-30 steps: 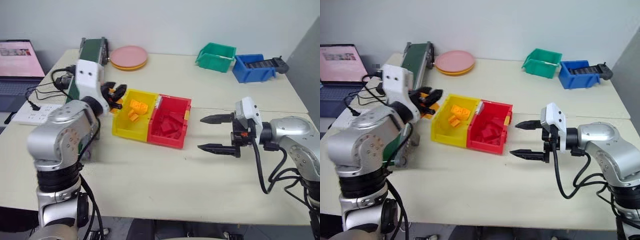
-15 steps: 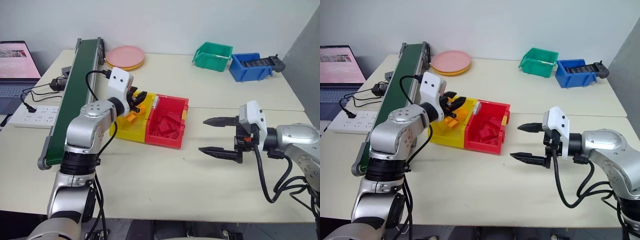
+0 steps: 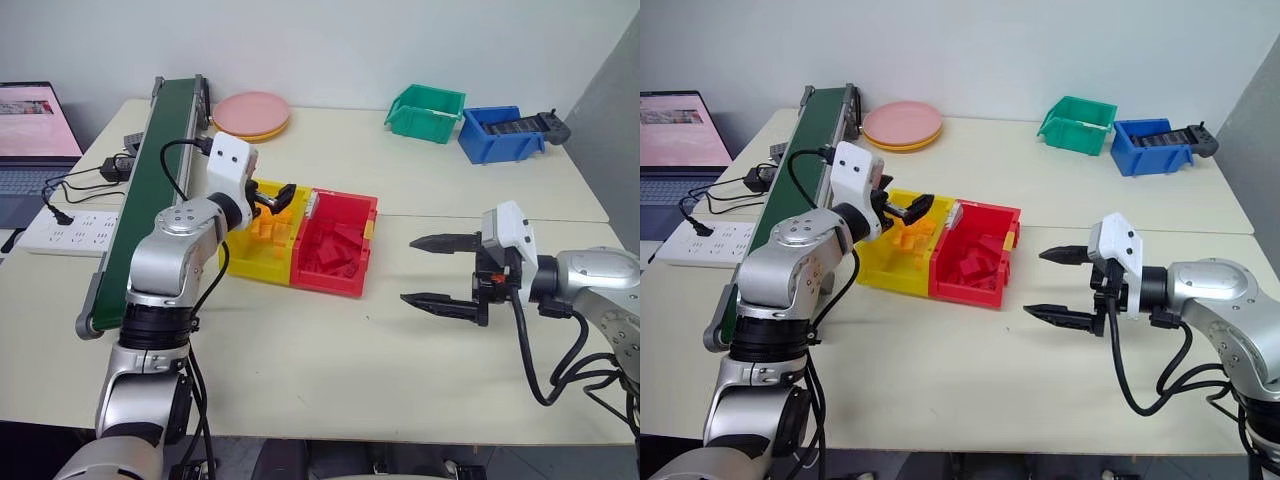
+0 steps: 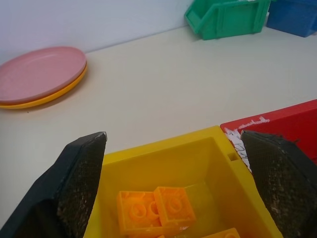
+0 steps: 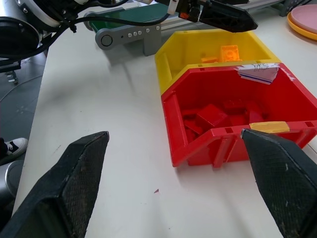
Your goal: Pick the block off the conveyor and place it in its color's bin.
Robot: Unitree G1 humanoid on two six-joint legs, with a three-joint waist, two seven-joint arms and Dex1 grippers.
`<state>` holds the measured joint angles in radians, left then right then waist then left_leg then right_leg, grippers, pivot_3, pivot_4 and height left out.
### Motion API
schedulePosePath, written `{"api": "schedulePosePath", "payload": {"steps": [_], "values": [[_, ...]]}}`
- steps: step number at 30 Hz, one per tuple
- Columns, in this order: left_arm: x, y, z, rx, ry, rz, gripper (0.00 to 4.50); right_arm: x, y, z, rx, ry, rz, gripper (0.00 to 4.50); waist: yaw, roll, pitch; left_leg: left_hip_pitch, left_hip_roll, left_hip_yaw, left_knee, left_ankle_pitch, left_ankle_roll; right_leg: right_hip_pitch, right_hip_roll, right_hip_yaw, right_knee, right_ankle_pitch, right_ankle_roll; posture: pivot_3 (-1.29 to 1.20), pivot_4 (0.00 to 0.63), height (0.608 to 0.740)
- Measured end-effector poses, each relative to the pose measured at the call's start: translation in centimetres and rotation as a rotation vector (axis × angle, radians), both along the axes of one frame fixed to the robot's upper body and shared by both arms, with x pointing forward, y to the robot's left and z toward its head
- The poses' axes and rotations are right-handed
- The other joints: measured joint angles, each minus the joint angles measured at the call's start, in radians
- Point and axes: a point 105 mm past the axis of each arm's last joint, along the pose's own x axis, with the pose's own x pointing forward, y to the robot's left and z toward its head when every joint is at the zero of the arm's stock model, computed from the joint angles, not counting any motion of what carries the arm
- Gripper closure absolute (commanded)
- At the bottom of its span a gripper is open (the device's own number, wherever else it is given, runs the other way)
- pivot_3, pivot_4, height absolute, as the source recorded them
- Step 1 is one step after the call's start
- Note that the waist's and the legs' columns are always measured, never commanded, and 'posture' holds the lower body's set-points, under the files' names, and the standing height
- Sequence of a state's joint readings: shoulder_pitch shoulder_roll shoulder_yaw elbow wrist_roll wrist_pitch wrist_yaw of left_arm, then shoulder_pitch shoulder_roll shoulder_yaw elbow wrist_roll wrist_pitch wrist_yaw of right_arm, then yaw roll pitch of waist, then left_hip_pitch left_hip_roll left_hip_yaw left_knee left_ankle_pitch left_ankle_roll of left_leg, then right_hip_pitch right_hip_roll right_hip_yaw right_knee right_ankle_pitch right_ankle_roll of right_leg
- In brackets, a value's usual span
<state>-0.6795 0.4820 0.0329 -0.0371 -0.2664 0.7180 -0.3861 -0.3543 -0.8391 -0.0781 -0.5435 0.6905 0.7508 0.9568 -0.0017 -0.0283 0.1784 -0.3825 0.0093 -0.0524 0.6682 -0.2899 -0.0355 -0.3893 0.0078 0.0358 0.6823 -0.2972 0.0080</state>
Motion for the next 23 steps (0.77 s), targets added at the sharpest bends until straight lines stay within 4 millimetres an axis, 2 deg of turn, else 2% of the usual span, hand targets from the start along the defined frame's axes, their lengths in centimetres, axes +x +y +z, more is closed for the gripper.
{"api": "schedulePosePath", "payload": {"steps": [4, 8, 13, 17, 21, 23], "values": [[-1.1, 0.0, -0.1, 0.004, 0.024, -0.040, 0.03, 0.3, 0.0, 0.5, 0.009, -0.021, -0.001, 0.00, -0.002, 0.000, 0.000, 0.000, 0.000, 0.000, 0.000, 0.000, 0.000, 0.000, 0.000, 0.000, 0.000, 0.000, 0.000, 0.00, 0.150, 0.740], [-3.0, 1.2, -0.2, 0.103, 0.015, -0.072, 0.03, 0.8, 0.2, 1.9, 0.075, -0.049, 0.010, 0.00, -0.006, 0.000, 0.000, 0.001, 0.001, 0.000, -0.001, 0.000, 0.000, 0.000, 0.000, 0.000, 0.000, 0.000, 0.000, 0.00, 0.150, 0.740], [-4.8, 0.9, -0.2, 0.093, 0.003, -0.141, 0.03, 1.4, 0.3, 3.3, 0.112, -0.071, 0.022, 0.00, 0.002, 0.000, 0.000, 0.000, 0.000, 0.000, 0.000, 0.000, 0.000, 0.000, 0.000, 0.000, 0.000, 0.000, 0.000, 0.00, 0.150, 0.740], [-6.2, 1.2, -0.4, 0.080, 0.003, -0.168, 0.03, 1.7, -0.1, 3.5, 0.107, -0.071, 0.022, 0.00, 0.001, 0.000, 0.000, 0.000, 0.000, 0.000, 0.000, 0.000, 0.000, 0.000, 0.000, 0.000, -0.001, 0.000, 0.000, 0.00, 0.150, 0.740], [-8.5, 2.2, -1.3, 0.073, 0.037, -0.181, 0.03, 1.7, -0.4, 3.3, 0.095, -0.072, 0.023, 0.00, -0.002, 0.000, 0.000, 0.001, 0.001, 0.000, -0.001, 0.000, 0.001, 0.000, 0.000, 0.000, 0.000, 0.000, 0.000, 0.00, 0.150, 0.740], [-9.1, 2.8, -1.4, 0.066, 0.037, -0.165, 0.03, 1.7, -0.5, 3.0, 0.095, -0.065, 0.023, 0.00, -0.001, 0.000, 0.000, 0.001, 0.001, 0.000, -0.001, 0.000, 0.001, 0.000, 0.000, 0.000, 0.000, 0.000, 0.000, 0.00, 0.150, 0.740]]}}
